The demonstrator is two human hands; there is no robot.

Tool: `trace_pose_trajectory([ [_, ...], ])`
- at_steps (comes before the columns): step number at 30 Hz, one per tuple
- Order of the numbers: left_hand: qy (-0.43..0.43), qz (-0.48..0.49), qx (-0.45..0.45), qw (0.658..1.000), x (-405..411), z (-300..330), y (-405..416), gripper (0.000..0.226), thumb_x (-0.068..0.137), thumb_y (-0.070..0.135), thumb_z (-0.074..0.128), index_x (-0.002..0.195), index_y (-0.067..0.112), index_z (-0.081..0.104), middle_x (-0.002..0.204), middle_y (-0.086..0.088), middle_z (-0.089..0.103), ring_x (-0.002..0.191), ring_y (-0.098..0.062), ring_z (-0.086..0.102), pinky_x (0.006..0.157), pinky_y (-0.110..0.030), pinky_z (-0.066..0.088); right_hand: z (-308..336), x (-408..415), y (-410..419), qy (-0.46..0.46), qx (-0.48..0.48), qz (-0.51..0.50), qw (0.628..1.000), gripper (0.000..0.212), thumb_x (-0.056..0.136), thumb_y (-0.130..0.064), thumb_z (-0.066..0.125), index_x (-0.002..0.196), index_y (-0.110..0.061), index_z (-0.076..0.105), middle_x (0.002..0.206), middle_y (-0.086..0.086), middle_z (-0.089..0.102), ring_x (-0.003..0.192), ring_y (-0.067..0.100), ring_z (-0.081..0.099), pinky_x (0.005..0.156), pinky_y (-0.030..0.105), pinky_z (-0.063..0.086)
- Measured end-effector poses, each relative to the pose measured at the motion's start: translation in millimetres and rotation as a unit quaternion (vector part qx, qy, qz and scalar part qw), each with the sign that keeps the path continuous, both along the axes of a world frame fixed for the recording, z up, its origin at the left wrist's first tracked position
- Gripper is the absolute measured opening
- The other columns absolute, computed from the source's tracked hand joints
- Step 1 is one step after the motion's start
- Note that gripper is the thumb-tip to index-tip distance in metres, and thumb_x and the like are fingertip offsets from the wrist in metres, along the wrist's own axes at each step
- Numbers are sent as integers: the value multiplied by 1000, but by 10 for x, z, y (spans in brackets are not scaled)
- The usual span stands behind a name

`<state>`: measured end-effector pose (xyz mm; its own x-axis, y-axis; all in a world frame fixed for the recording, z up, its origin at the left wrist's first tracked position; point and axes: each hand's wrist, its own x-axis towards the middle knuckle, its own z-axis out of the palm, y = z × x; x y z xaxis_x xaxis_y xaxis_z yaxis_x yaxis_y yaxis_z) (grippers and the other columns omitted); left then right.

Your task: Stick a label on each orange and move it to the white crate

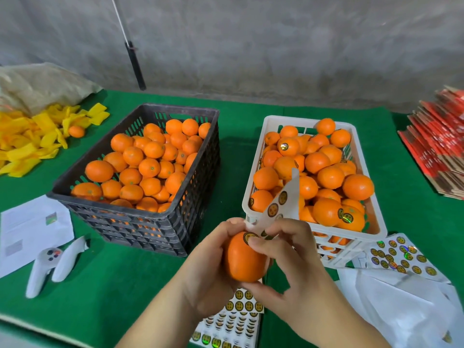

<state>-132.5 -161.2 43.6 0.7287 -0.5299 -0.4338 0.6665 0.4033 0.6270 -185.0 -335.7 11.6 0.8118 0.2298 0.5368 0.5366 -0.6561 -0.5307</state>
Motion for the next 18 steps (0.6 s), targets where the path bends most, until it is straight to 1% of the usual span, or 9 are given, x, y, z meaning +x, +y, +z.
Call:
trace_pose_trajectory([
  [3,-16,-4,27,1000,38,-60,32,29,99,34,58,106,16,79,122,-19,72,103,-30,69,78,-38,60,31,24,-44,3,7,-2,1000,63,83,-54,77,137,-40,47,148,-29,31,130,8,49,96,21,49],
  [6,-37,8,78,996,47,-173,24,39,105,33,52,126,4,68,123,-28,68,105,-37,65,82,-41,56,40,50,-102,24,53,3,998,63,82,-52,79,135,-34,50,146,-26,37,126,-4,51,93,8,46],
  [8,-50,21,125,991,62,-310,18,37,108,29,50,125,-4,58,105,-27,66,89,-34,63,73,-38,51,28,95,-151,27,91,-12,995,63,80,-47,82,134,-34,52,144,-21,40,118,-4,54,86,4,44],
  [11,-22,29,193,980,78,-557,50,20,110,24,50,112,6,58,77,-11,54,57,-19,54,49,-27,40,0,249,-321,0,123,-68,990,67,78,-41,89,134,-36,52,141,-15,41,111,6,56,80,14,50],
  [12,0,24,215,976,90,-648,65,18,110,23,50,110,7,59,73,-8,51,53,-18,52,46,-26,37,15,325,-405,0,129,-93,987,67,80,-41,88,136,-35,51,138,-13,41,112,10,56,81,16,51],
  [13,21,22,230,973,104,-753,86,18,110,23,50,109,8,59,71,-6,49,51,-17,51,45,-26,36,21,416,-499,-3,129,-119,985,66,82,-44,86,137,-32,51,136,-12,40,113,14,55,83,14,50],
  [15,54,13,249,967,146,-978,115,20,110,24,51,109,6,59,68,-4,49,51,-18,50,45,-27,38,19,628,-696,-4,113,-175,978,65,82,-45,81,137,-25,52,132,-12,36,116,14,50,90,7,45],
  [17,65,12,259,963,166,-1184,135,23,109,25,53,114,3,61,71,-5,55,54,-18,52,46,-29,43,-22,865,-866,15,100,-229,968,64,84,-33,84,138,-21,53,130,-9,34,121,12,46,96,6,39],
  [18,70,14,269,961,178,-1279,136,25,109,25,53,116,2,61,76,-8,59,55,-19,54,48,-29,45,-35,977,-938,37,94,-251,963,64,86,-24,85,141,-19,53,131,-5,34,123,16,48,98,7,38],
])
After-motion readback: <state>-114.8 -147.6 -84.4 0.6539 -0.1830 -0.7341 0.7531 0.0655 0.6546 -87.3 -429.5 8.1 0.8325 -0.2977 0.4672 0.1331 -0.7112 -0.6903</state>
